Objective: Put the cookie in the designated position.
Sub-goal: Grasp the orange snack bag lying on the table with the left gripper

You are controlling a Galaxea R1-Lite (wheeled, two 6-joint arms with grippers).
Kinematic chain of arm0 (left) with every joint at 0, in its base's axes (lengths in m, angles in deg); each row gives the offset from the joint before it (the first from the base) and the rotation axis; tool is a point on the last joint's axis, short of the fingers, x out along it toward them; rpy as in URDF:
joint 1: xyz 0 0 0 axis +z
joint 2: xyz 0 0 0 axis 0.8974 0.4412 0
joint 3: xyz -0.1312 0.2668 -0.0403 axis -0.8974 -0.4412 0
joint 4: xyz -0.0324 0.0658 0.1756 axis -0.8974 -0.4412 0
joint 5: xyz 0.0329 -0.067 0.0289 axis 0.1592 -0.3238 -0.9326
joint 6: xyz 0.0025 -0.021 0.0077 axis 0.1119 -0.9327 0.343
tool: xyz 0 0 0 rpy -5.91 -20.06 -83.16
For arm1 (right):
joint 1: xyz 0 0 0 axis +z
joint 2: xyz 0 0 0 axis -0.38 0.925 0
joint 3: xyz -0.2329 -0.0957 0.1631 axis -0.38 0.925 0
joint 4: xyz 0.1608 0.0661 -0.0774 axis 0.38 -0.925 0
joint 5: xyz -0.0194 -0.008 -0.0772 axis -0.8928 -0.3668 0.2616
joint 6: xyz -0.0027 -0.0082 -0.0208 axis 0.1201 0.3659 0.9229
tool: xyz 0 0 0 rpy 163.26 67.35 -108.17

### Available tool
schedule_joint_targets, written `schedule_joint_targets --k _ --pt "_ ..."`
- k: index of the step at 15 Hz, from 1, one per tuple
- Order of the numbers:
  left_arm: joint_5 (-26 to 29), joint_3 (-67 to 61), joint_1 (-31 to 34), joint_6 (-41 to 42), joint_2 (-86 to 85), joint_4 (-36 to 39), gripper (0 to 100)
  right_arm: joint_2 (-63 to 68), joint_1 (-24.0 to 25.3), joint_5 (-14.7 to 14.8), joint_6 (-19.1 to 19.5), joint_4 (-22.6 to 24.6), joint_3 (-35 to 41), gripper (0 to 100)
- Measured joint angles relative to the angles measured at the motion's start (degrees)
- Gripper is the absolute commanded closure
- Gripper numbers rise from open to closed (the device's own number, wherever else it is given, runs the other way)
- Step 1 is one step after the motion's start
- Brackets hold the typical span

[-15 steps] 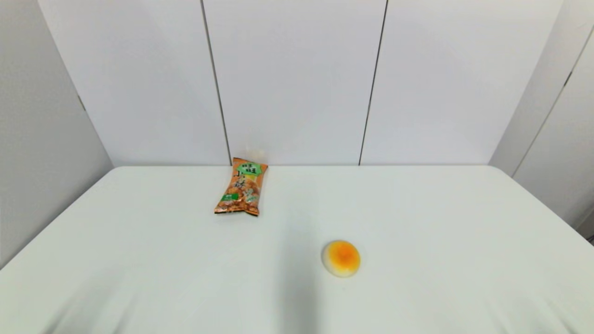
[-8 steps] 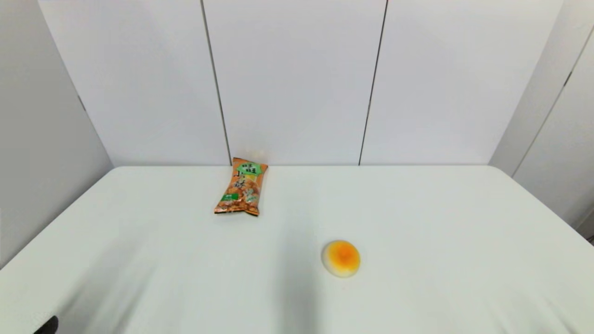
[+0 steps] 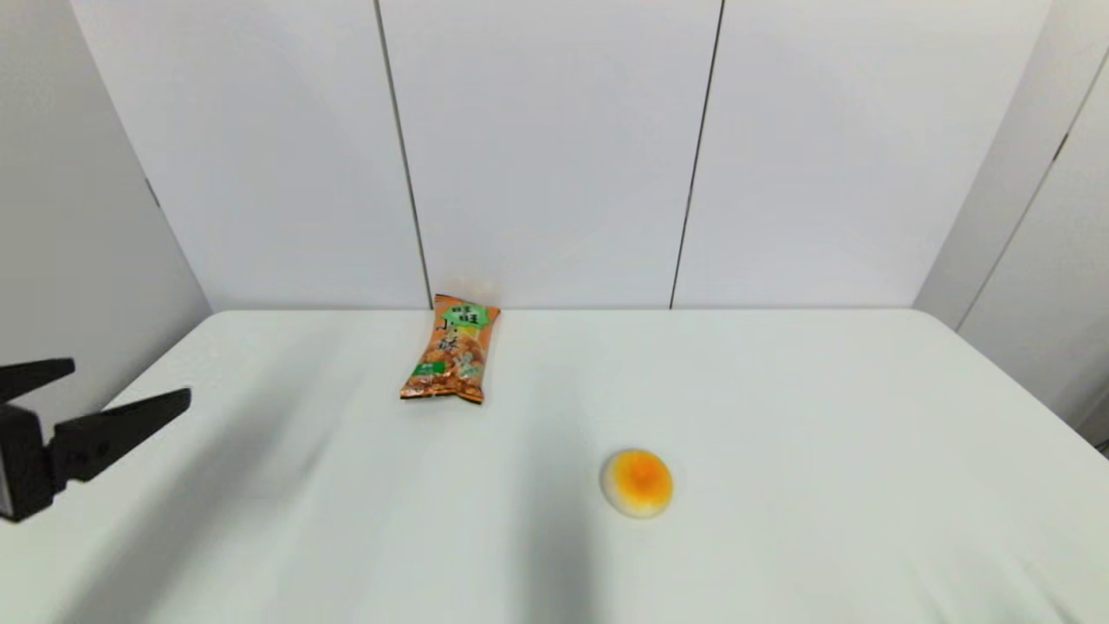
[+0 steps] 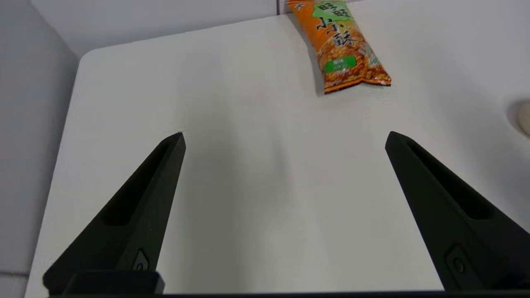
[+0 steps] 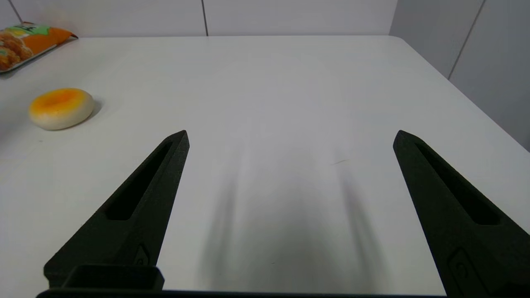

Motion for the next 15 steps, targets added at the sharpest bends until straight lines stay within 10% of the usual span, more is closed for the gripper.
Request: schedule_joint_targets --k 15 --pt "-0.3 45.2 -15.4 -5.0 51.2 -12.5 0 0.0 0.0 0.0 0.0 0.0 0.0 0"
